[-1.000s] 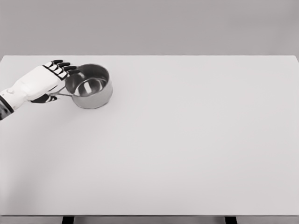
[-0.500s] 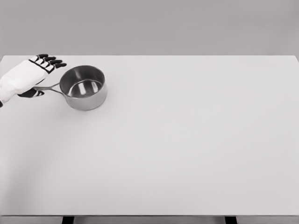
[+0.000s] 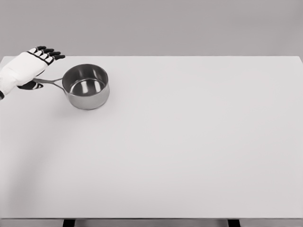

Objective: Rotate pot handle

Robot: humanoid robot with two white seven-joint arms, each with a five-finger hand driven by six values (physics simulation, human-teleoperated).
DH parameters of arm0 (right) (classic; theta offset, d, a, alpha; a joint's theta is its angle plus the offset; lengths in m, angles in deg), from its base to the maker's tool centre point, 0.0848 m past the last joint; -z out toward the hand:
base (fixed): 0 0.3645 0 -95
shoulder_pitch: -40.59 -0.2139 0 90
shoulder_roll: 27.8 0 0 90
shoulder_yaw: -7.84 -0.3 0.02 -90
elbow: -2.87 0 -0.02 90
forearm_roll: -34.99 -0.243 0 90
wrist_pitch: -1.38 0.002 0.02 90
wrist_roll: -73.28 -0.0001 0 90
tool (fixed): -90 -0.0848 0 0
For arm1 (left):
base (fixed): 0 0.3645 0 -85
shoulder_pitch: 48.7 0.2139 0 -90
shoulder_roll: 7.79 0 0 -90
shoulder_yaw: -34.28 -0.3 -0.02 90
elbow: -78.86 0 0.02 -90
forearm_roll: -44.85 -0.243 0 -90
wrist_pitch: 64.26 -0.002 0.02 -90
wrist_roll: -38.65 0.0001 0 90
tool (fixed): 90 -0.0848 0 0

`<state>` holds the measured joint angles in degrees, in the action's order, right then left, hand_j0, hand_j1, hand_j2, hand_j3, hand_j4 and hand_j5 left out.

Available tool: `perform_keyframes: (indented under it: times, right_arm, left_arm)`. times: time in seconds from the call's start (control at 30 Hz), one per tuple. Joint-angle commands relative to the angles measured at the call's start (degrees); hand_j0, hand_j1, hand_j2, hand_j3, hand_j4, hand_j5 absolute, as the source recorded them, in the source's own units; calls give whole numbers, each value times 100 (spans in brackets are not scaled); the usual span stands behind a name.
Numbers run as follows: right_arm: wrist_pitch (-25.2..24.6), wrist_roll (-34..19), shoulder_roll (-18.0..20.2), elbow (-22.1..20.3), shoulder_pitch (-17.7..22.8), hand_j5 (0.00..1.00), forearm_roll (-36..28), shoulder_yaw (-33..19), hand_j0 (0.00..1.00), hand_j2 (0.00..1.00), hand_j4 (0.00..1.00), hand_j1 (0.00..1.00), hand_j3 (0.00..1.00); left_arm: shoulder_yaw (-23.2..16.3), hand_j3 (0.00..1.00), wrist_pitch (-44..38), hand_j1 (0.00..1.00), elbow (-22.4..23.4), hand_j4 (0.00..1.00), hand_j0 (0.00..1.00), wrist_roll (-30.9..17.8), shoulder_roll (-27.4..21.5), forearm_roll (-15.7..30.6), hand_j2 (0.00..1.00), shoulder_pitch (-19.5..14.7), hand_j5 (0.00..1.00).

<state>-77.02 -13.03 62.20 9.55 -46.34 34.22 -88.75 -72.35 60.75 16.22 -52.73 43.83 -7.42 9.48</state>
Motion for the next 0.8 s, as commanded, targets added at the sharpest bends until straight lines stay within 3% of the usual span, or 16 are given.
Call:
perform_keyframes:
  times: [0.0,0.6,0.77]
  right_arm:
    - [0,0,0,0,0,100,-3,-1,100,100,100,100,100]
    - [0,0,0,0,0,100,-3,-1,100,100,100,100,100]
    - [0,0,0,0,0,100,-3,-1,100,100,100,100,100]
  left_arm:
    - [2,100,-1,100,94,100,100,7,94,-55,100,0,100]
    - [-42,100,-1,100,578,100,100,-2,507,-450,100,-528,100]
    - [-51,100,-1,100,578,100,100,-2,516,-468,100,-528,100]
